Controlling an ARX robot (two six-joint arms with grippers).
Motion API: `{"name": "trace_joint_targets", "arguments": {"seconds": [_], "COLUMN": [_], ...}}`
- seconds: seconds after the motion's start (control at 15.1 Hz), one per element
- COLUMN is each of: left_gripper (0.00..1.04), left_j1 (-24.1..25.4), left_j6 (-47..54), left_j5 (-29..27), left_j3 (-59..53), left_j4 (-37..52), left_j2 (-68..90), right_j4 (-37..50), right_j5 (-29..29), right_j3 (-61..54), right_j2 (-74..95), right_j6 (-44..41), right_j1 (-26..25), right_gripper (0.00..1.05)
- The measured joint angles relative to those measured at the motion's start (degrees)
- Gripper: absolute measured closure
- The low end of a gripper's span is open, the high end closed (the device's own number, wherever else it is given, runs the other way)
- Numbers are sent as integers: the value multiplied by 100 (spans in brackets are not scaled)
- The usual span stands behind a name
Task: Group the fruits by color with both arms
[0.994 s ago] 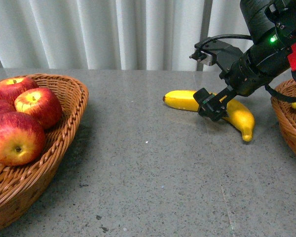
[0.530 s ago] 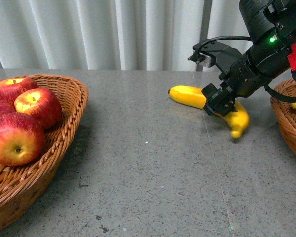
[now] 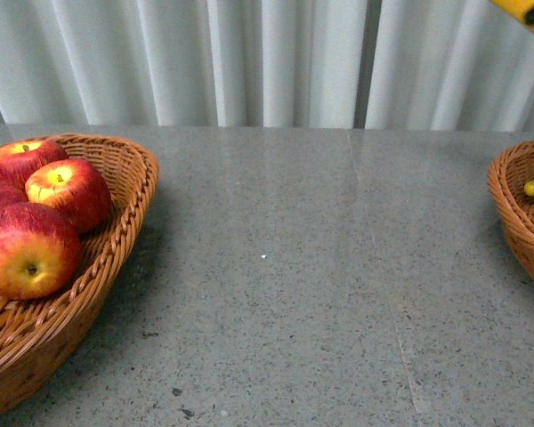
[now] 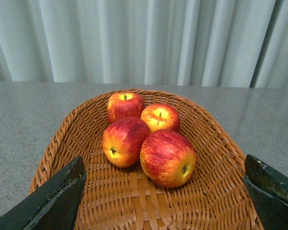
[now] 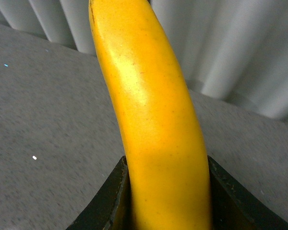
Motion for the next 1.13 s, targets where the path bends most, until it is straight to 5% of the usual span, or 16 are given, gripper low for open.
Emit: {"name": "trace_joint_targets", "arguments": {"seconds": [0.6, 0.93, 1.13], "left_gripper": [7, 7, 7], "left_j1": [0, 0, 0], "left_j6": [0, 0, 0], "left_j5": [-2, 0, -2], "left_j3": [0, 0, 0], "left_j4": [2, 0, 0], "left_j2": [0, 0, 0], "right_j4": [254, 258, 1137], "right_j5": [-474, -929, -1384], "right_j3": [-2621, -2951, -3049], "right_j2": [-1578, -1886, -2358], "right_j6": [-686, -695, 361], "right_j1": [-1508, -1628, -1626], "right_gripper": [67, 8, 6]}}
